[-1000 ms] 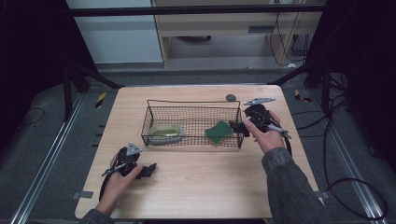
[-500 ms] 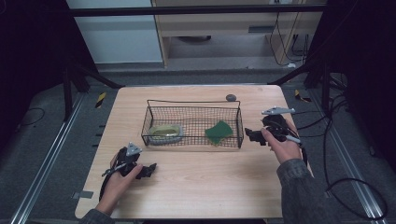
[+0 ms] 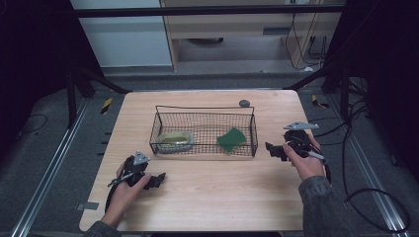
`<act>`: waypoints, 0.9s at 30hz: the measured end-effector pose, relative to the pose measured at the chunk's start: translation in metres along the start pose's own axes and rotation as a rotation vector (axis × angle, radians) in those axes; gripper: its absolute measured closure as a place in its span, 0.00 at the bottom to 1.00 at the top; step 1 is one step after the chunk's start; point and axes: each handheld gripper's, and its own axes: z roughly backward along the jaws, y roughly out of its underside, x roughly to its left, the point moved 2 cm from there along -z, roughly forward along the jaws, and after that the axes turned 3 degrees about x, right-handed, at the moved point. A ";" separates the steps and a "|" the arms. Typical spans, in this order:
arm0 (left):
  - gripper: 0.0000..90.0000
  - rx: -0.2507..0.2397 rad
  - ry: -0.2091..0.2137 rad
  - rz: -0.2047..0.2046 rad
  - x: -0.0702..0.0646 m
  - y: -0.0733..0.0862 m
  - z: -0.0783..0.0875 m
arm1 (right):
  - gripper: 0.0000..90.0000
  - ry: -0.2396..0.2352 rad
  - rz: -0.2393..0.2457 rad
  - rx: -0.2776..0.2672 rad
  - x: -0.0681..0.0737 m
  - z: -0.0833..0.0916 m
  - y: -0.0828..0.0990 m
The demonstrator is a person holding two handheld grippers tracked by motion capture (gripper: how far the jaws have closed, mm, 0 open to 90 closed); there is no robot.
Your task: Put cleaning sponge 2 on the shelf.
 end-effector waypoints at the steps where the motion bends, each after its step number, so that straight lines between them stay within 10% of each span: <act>1: 0.00 0.000 0.000 0.000 0.000 0.000 0.000 | 0.10 -0.002 -0.001 -0.001 -0.001 0.000 0.003; 27: 0.00 -0.001 0.004 0.002 0.000 0.000 0.000 | 0.10 0.031 -0.022 0.030 -0.018 -0.001 0.043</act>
